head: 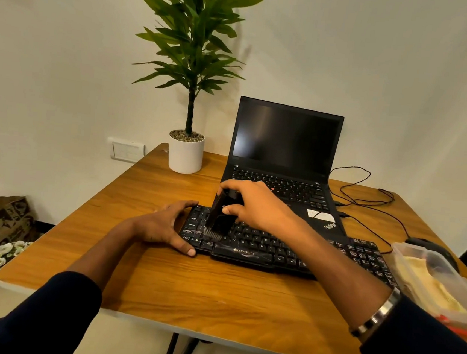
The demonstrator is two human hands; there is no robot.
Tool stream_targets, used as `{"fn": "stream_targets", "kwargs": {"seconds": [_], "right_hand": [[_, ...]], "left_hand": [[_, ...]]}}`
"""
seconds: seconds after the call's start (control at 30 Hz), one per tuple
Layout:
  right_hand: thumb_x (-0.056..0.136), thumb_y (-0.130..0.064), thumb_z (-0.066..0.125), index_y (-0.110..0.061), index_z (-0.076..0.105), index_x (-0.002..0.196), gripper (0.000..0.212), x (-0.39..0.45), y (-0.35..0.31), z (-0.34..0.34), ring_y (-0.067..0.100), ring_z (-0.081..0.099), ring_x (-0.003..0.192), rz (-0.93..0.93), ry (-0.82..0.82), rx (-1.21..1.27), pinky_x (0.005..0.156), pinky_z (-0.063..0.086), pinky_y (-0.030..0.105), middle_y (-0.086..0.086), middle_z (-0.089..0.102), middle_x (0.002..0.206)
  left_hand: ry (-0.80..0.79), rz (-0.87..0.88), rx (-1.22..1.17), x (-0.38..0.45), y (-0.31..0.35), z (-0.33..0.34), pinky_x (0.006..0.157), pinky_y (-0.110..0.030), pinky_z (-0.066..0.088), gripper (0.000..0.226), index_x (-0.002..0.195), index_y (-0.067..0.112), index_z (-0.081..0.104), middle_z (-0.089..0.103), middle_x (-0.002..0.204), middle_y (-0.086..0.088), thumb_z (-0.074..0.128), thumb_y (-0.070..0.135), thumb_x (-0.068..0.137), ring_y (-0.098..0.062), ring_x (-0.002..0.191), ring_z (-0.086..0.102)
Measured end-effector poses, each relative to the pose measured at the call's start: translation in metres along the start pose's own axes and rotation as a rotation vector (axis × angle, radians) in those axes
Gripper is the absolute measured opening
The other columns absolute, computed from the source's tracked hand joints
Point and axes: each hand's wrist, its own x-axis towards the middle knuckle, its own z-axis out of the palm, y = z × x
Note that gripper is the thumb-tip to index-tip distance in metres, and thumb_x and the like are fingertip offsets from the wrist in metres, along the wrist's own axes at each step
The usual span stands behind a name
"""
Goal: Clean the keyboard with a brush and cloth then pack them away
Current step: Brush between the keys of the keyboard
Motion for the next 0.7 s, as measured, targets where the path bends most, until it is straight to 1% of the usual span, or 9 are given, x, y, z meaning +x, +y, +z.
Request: {"fn": "stream_targets", "kwargs": {"seconds": [0.13,0.23,0.33,0.4,0.47,0.5,0.53,0.6,0.7], "right_hand": [[0.087,-0.015,0.066,-0.028,0.059,0.111,0.029,-0.01,0.016,-0.009,0.018,0.055,0.094,0.044,-0.039,-0.082,0.087,0.052,0.041,0.005,0.059,0.117],[0.086,-0.016,0.067,-0.029,0.059,0.107,0.026,-0.018,0.03,-0.024,0.02,0.056,0.102,0.094,-0.077,-0.179,0.086,0.052,0.042,0.006,0.058,0.118],[0.086,-0.018,0.067,-0.03,0.06,0.109,0.027,-0.021,0.032,-0.041,0.022,0.057,0.105,0.128,-0.118,-0.306,0.08,0.05,0.036,0.005,0.055,0.12],[0.086,-0.018,0.067,-0.029,0.059,0.109,0.026,-0.019,0.028,-0.046,0.022,0.061,0.099,0.129,-0.115,-0.312,0.073,0.05,0.032,0.005,0.054,0.12],[0.087,-0.018,0.067,-0.028,0.059,0.107,0.025,-0.016,0.019,-0.042,0.02,0.066,0.086,0.115,-0.126,-0.246,0.069,0.055,0.03,0.004,0.056,0.119],[0.087,-0.017,0.067,-0.028,0.059,0.109,0.026,-0.014,0.014,-0.036,0.02,0.066,0.089,0.105,-0.134,-0.227,0.072,0.056,0.032,0.005,0.056,0.12],[0.087,-0.018,0.066,-0.028,0.059,0.113,0.029,-0.01,0.009,-0.029,0.022,0.063,0.097,0.092,-0.138,-0.226,0.077,0.054,0.033,0.005,0.056,0.122],[0.086,-0.021,0.067,-0.029,0.056,0.122,0.038,-0.001,0.002,-0.012,0.025,0.055,0.112,0.069,-0.116,-0.233,0.086,0.048,0.036,0.006,0.053,0.128],[0.085,-0.022,0.068,-0.03,0.054,0.127,0.045,0.013,-0.009,0.01,0.026,0.056,0.114,0.038,-0.039,-0.13,0.094,0.049,0.04,0.008,0.054,0.13]], "left_hand": [[0.008,0.007,-0.011,-0.001,0.0,0.001,0.112,-0.053,0.034,0.122,0.138,0.06,0.015,0.032,0.145,0.004,0.09,0.065,0.041,-0.023,0.134,0.032],[0.004,0.011,-0.018,-0.001,0.0,0.002,0.112,-0.053,0.034,0.124,0.139,0.06,0.015,0.033,0.143,0.006,0.09,0.065,0.041,-0.022,0.134,0.032],[0.01,-0.002,-0.014,-0.001,0.001,0.001,0.112,-0.054,0.035,0.128,0.144,0.055,0.015,0.032,0.143,0.004,0.09,0.064,0.041,-0.024,0.133,0.032],[0.011,-0.008,-0.014,0.0,0.002,0.001,0.111,-0.054,0.035,0.13,0.146,0.053,0.015,0.031,0.145,0.001,0.09,0.063,0.041,-0.024,0.133,0.032],[0.009,-0.003,-0.024,-0.001,0.002,0.001,0.111,-0.053,0.036,0.129,0.146,0.053,0.015,0.03,0.146,0.001,0.091,0.062,0.041,-0.024,0.133,0.032],[0.009,-0.001,-0.025,-0.001,0.001,0.001,0.111,-0.053,0.037,0.129,0.146,0.053,0.016,0.03,0.146,0.001,0.091,0.062,0.041,-0.024,0.133,0.032],[0.012,-0.001,-0.022,-0.001,0.001,0.001,0.11,-0.053,0.037,0.129,0.146,0.052,0.016,0.031,0.146,0.001,0.091,0.062,0.041,-0.023,0.133,0.033],[0.016,-0.003,-0.014,-0.001,0.001,0.001,0.11,-0.052,0.038,0.13,0.146,0.052,0.016,0.031,0.146,0.002,0.091,0.064,0.041,-0.023,0.132,0.034],[0.017,0.001,-0.01,0.0,0.0,0.001,0.11,-0.052,0.038,0.128,0.145,0.053,0.016,0.033,0.145,0.003,0.091,0.065,0.042,-0.022,0.132,0.035]]}}
